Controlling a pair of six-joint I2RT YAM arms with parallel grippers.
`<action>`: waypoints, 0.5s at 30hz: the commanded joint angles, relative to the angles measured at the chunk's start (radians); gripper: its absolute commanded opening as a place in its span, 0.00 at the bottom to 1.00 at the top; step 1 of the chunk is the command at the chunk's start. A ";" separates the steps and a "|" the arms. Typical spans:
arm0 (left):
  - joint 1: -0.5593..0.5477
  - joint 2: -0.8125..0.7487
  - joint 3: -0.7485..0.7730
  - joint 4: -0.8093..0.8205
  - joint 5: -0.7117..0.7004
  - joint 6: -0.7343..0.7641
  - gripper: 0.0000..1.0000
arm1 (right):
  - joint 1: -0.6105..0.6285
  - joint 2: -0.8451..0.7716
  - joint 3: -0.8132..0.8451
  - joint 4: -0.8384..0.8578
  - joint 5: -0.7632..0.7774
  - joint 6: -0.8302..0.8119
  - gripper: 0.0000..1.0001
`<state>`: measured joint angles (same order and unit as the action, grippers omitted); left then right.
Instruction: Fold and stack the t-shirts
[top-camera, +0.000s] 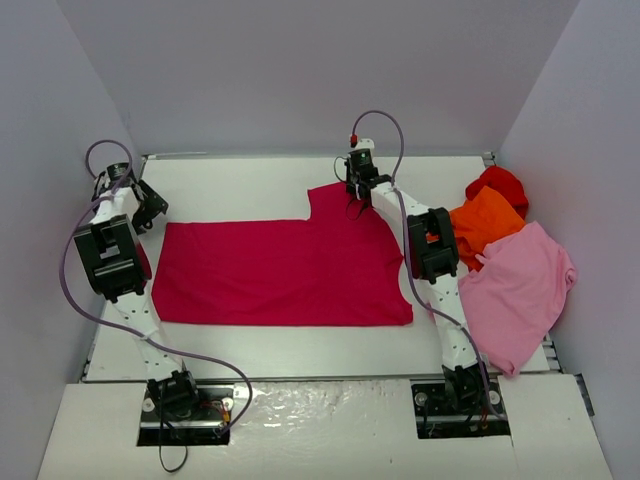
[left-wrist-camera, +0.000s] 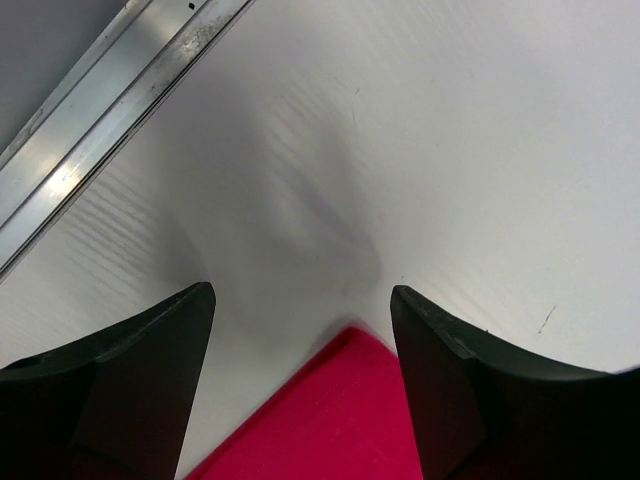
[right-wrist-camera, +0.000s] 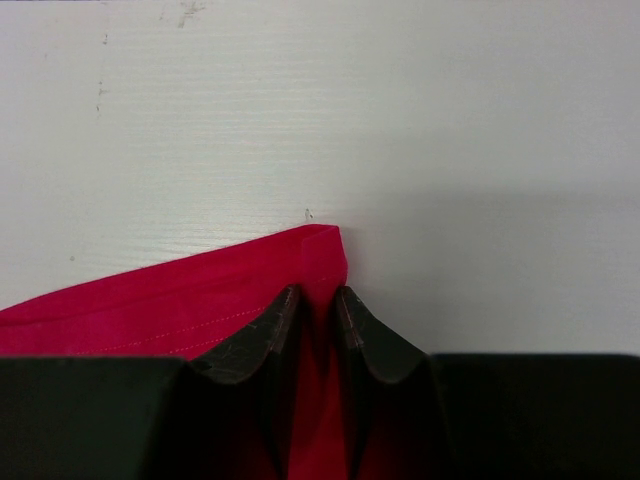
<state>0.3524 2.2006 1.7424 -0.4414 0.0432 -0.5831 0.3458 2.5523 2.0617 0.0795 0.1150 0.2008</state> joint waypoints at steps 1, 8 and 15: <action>0.021 -0.045 0.037 -0.019 0.111 -0.009 0.68 | -0.016 -0.026 -0.028 -0.089 0.006 -0.005 0.17; 0.017 -0.155 -0.037 -0.003 0.205 -0.023 0.68 | -0.016 -0.024 -0.032 -0.089 0.001 -0.002 0.17; 0.016 -0.198 -0.065 -0.028 0.228 -0.022 0.69 | -0.016 -0.039 -0.050 -0.089 -0.015 0.009 0.17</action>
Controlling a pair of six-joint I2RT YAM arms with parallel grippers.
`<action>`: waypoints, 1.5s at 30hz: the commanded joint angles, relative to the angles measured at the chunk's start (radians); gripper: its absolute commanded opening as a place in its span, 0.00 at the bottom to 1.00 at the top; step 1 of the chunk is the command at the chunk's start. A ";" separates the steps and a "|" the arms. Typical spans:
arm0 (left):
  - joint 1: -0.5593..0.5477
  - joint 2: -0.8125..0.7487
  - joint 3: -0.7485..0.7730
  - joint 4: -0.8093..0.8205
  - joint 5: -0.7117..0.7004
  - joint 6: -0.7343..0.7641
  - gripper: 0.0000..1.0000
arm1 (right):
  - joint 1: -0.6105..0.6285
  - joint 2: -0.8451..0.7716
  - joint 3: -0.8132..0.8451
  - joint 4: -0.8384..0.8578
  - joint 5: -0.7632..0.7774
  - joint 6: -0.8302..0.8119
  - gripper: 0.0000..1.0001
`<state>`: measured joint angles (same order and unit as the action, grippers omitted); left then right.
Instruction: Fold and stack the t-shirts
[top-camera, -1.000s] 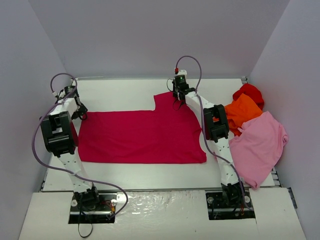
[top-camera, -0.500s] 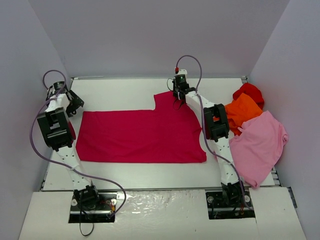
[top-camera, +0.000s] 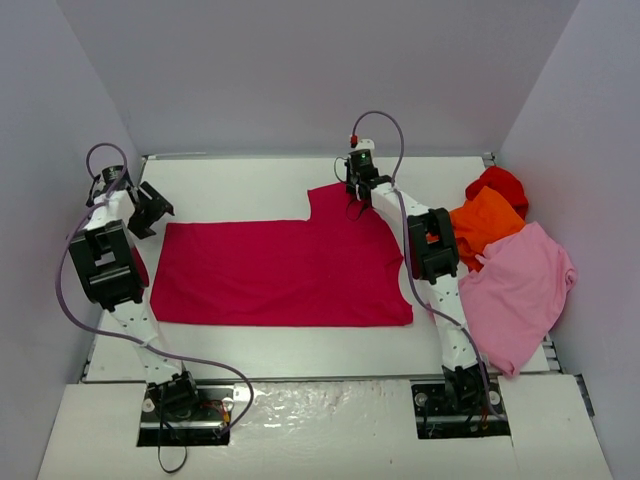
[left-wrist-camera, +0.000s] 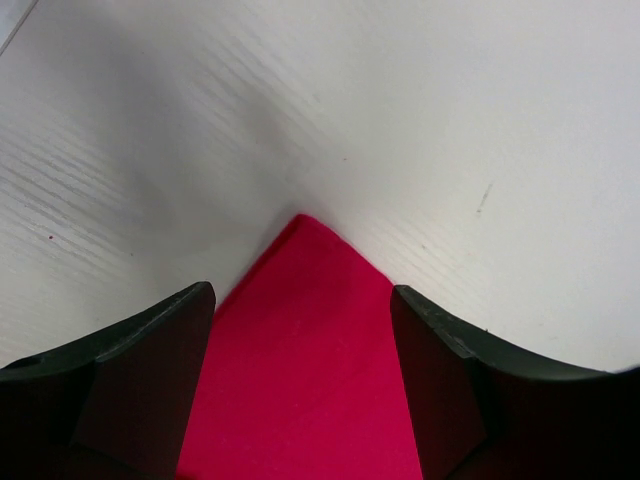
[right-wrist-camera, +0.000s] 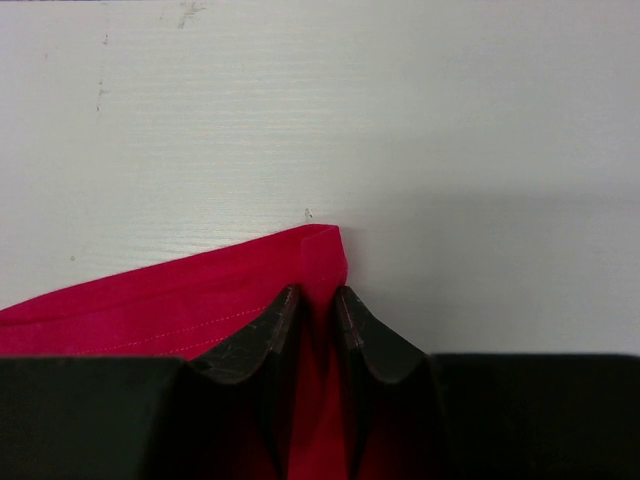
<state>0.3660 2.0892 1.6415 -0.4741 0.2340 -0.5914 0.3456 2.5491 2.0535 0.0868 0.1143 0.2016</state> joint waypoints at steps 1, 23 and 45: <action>0.002 -0.079 0.038 0.000 0.042 -0.015 0.68 | -0.016 -0.036 -0.044 -0.096 -0.019 0.012 0.17; -0.025 0.075 0.104 -0.039 0.010 0.013 0.60 | -0.017 -0.049 -0.075 -0.096 -0.007 0.018 0.17; -0.099 0.105 0.237 -0.296 -0.230 0.062 0.00 | -0.025 -0.069 -0.132 -0.064 0.002 0.016 0.00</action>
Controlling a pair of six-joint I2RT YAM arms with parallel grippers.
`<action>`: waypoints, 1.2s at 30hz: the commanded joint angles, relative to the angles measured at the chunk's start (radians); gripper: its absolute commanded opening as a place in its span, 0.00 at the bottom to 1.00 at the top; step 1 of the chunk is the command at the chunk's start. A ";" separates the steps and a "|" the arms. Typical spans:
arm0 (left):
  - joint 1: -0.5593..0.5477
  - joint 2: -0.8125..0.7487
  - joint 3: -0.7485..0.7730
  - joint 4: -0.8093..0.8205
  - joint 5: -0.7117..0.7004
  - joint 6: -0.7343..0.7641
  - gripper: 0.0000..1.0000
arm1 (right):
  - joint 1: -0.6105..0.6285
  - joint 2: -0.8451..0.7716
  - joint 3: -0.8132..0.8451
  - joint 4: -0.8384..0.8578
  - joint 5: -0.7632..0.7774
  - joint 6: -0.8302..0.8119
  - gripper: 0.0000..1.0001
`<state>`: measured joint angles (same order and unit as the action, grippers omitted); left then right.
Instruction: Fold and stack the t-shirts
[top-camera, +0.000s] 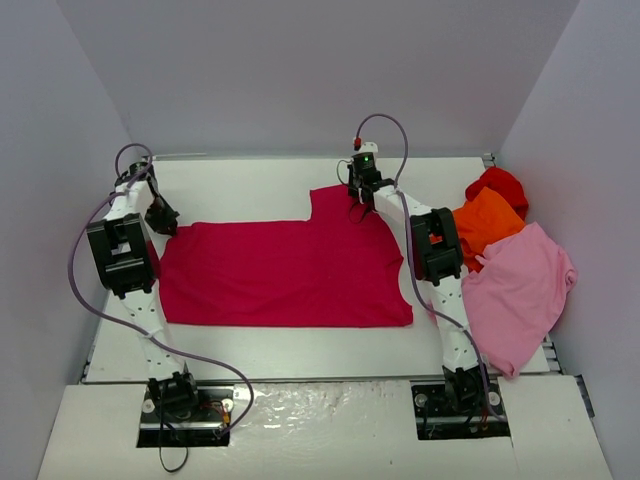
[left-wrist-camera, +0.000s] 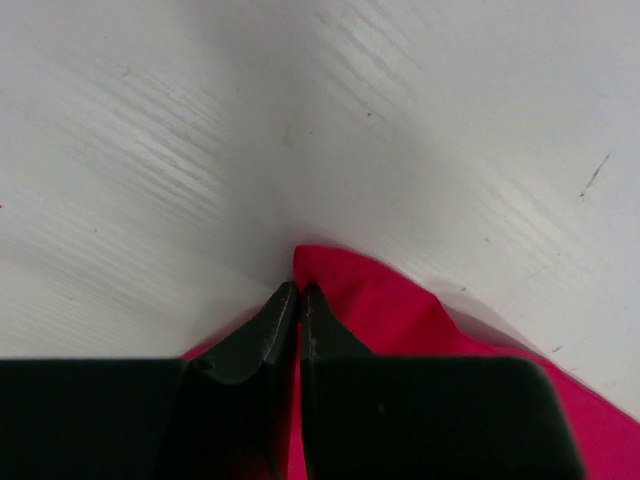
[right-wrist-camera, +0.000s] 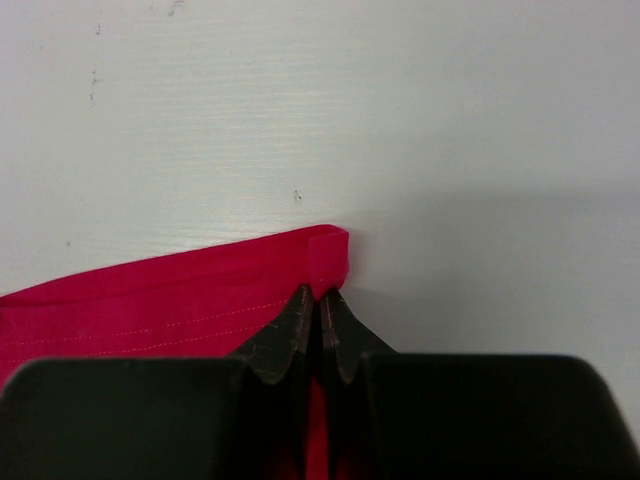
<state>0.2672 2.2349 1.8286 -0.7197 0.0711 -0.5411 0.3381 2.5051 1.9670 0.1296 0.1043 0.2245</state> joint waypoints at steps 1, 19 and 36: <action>-0.001 -0.049 0.046 -0.050 -0.090 0.011 0.00 | -0.019 -0.027 -0.046 -0.106 0.012 -0.007 0.00; -0.045 -0.227 -0.037 -0.017 -0.200 -0.006 0.00 | -0.018 -0.162 -0.095 -0.084 0.031 -0.026 0.00; -0.112 -0.408 -0.199 -0.020 -0.229 -0.028 0.00 | 0.007 -0.257 -0.147 -0.071 0.022 -0.014 0.00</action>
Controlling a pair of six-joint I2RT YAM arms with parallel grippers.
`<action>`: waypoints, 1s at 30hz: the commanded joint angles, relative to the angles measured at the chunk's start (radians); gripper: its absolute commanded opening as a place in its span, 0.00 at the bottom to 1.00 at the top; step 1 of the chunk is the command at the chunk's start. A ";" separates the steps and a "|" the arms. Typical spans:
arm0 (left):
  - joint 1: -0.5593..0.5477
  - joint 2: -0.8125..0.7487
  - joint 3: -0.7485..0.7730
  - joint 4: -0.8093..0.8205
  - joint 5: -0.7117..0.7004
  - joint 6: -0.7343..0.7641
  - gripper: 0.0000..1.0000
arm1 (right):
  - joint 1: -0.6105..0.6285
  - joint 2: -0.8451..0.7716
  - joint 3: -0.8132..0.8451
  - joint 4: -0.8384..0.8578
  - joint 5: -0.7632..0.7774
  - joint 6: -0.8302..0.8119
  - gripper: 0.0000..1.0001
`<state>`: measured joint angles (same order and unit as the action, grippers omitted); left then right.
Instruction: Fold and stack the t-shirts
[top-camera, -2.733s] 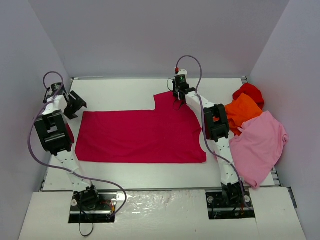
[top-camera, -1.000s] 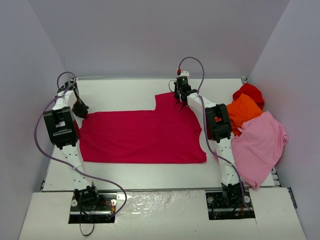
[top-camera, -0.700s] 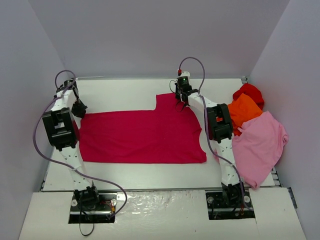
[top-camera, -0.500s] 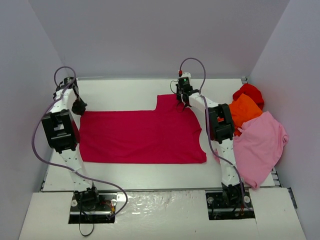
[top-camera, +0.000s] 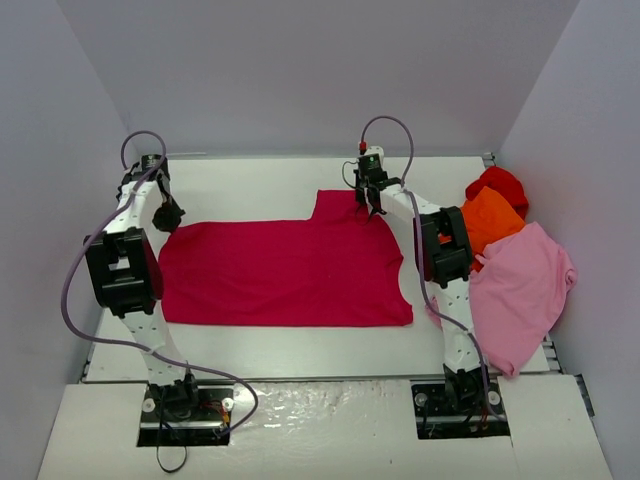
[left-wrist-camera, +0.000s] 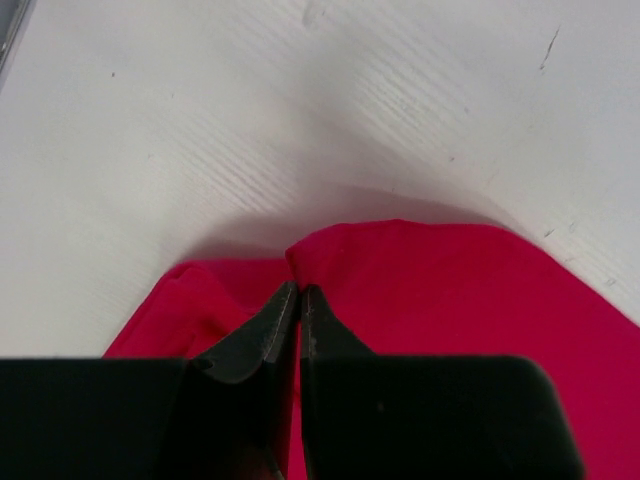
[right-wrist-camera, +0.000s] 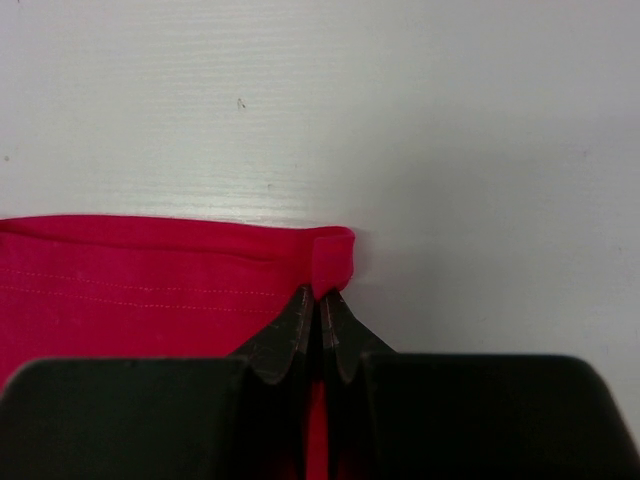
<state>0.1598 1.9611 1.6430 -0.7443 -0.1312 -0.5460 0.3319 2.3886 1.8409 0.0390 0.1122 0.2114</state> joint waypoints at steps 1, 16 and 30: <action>-0.005 -0.156 -0.028 0.007 -0.022 -0.029 0.00 | 0.017 -0.154 -0.032 0.023 0.016 0.001 0.00; -0.006 -0.349 -0.160 -0.007 0.007 -0.063 0.00 | 0.041 -0.367 -0.190 0.065 0.023 0.020 0.00; -0.006 -0.567 -0.297 -0.040 0.068 -0.072 0.00 | 0.130 -0.667 -0.469 0.068 0.087 0.039 0.00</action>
<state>0.1570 1.4980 1.3424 -0.7739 -0.0889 -0.6058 0.4126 1.8914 1.4208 0.0579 0.1428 0.2373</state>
